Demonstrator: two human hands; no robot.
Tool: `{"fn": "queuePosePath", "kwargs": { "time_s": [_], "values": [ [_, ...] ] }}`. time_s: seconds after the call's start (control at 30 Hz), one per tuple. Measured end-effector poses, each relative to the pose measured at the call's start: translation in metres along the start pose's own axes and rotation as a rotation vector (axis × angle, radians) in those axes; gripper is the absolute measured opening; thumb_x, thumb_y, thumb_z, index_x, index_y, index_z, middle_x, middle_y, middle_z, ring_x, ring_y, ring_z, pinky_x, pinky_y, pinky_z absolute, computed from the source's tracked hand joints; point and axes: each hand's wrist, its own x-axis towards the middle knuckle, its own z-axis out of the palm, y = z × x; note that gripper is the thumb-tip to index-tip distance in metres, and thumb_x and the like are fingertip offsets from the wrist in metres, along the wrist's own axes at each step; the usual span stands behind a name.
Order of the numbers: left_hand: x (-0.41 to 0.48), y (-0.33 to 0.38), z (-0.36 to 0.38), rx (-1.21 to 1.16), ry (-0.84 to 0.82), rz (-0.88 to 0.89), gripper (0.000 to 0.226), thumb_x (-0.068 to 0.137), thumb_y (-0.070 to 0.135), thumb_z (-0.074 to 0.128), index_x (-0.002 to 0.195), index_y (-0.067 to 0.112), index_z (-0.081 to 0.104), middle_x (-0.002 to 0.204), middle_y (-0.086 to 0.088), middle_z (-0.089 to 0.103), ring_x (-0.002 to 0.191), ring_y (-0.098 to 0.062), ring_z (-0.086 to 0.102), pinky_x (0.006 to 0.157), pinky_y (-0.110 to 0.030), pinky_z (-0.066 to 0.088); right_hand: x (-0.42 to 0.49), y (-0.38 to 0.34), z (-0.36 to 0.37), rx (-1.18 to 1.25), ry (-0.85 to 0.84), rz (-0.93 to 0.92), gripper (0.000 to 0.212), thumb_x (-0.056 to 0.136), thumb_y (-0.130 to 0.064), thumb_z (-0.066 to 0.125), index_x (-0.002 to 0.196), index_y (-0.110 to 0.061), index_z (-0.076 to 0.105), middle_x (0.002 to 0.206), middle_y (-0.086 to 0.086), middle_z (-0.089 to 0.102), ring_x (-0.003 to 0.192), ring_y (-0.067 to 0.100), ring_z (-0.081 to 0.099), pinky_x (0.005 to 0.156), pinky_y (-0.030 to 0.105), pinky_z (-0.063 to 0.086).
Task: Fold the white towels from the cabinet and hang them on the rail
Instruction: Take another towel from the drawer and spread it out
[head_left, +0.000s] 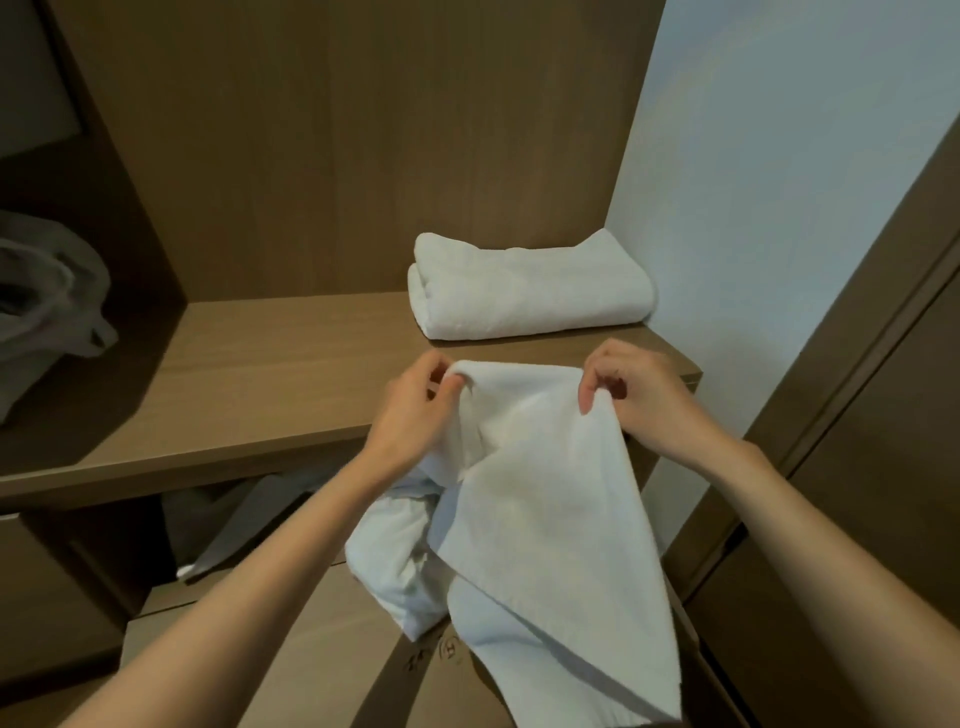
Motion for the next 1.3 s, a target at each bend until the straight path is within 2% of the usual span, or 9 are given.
{"fn": "queuePosePath", "kwargs": {
  "time_s": [0.13, 0.23, 0.3, 0.4, 0.53, 0.73, 0.87, 1.0, 1.3],
  "values": [
    [-0.006, 0.026, -0.023, -0.065, 0.128, 0.054, 0.012, 0.098, 0.029, 0.049, 0.091, 0.023, 0.057, 0.089, 0.011, 0.059, 0.081, -0.003, 0.055, 0.066, -0.018, 0.042, 0.007, -0.016, 0.01, 0.035, -0.044, 0.033, 0.027, 0.087, 0.001, 0.062, 0.072, -0.02, 0.07, 0.095, -0.006, 0.053, 0.083, -0.001, 0.051, 0.073, 0.007, 0.039],
    [-0.007, 0.043, -0.042, -0.05, 0.196, 0.139, 0.012, 0.097, 0.029, 0.051, 0.087, 0.028, 0.056, 0.084, 0.016, 0.06, 0.079, 0.0, 0.056, 0.062, -0.011, 0.045, 0.015, -0.034, 0.015, 0.292, 0.024, 0.123, 0.023, 0.093, -0.001, 0.053, 0.087, -0.02, 0.065, 0.115, -0.006, 0.054, 0.097, -0.005, 0.056, 0.081, 0.006, 0.042],
    [-0.008, 0.052, -0.053, -0.028, 0.216, 0.235, 0.011, 0.096, 0.028, 0.052, 0.087, 0.027, 0.058, 0.083, 0.015, 0.063, 0.079, -0.003, 0.058, 0.063, -0.014, 0.045, 0.017, -0.052, 0.021, 0.499, 0.018, 0.168, 0.003, 0.095, -0.02, 0.058, 0.097, -0.018, 0.056, 0.125, -0.008, 0.055, 0.103, -0.001, 0.057, 0.083, 0.009, 0.044],
    [-0.008, 0.06, -0.069, -0.03, 0.278, 0.312, 0.011, 0.096, 0.024, 0.052, 0.089, 0.027, 0.06, 0.084, 0.017, 0.063, 0.079, -0.003, 0.058, 0.065, -0.016, 0.045, 0.02, -0.077, 0.037, 0.558, 0.041, 0.113, 0.037, 0.082, -0.046, 0.062, 0.105, -0.021, 0.046, 0.115, -0.012, 0.055, 0.106, 0.002, 0.056, 0.088, 0.018, 0.045],
    [0.001, 0.055, -0.085, 0.011, 0.371, 0.352, 0.017, 0.096, 0.025, 0.051, 0.086, 0.038, 0.056, 0.091, 0.019, 0.06, 0.082, -0.005, 0.058, 0.07, -0.026, 0.051, 0.036, -0.099, 0.049, 0.481, 0.083, 0.0, 0.031, 0.091, -0.032, 0.063, 0.116, -0.027, 0.047, 0.114, -0.02, 0.053, 0.102, -0.011, 0.05, 0.078, 0.002, 0.041],
    [0.031, 0.067, -0.118, 0.016, 0.382, 0.283, 0.013, 0.098, 0.025, 0.05, 0.091, 0.035, 0.055, 0.089, 0.013, 0.059, 0.082, -0.006, 0.056, 0.072, -0.025, 0.048, 0.085, -0.129, 0.034, 0.274, 0.277, -0.188, 0.011, 0.097, -0.014, 0.055, 0.102, -0.023, 0.06, 0.1, -0.01, 0.059, 0.092, 0.0, 0.054, 0.076, 0.006, 0.039],
    [0.056, 0.105, -0.153, 0.073, 0.327, 0.231, 0.007, 0.097, 0.025, 0.051, 0.097, 0.024, 0.059, 0.092, 0.01, 0.058, 0.082, -0.005, 0.054, 0.069, -0.019, 0.043, 0.124, -0.146, -0.013, 0.233, 0.286, -0.158, 0.012, 0.097, -0.022, 0.056, 0.105, -0.026, 0.065, 0.102, -0.012, 0.061, 0.094, 0.003, 0.057, 0.078, 0.017, 0.049],
    [0.09, 0.165, -0.192, 0.076, 0.303, 0.177, 0.009, 0.097, 0.028, 0.051, 0.095, 0.027, 0.059, 0.094, 0.009, 0.058, 0.086, -0.009, 0.054, 0.073, -0.028, 0.046, 0.164, -0.178, -0.08, 0.123, 0.306, -0.174, 0.015, 0.097, -0.026, 0.056, 0.107, -0.025, 0.068, 0.101, -0.015, 0.061, 0.092, 0.005, 0.059, 0.073, 0.034, 0.055],
    [0.15, 0.362, -0.311, 0.106, 0.253, 0.239, 0.011, 0.097, 0.029, 0.053, 0.092, 0.023, 0.06, 0.088, 0.007, 0.058, 0.076, -0.009, 0.051, 0.07, -0.026, 0.041, 0.257, -0.294, -0.267, 0.117, 0.237, -0.157, 0.016, 0.098, -0.03, 0.054, 0.108, -0.029, 0.066, 0.102, -0.016, 0.062, 0.094, 0.005, 0.059, 0.077, 0.026, 0.052]
  ]
}}
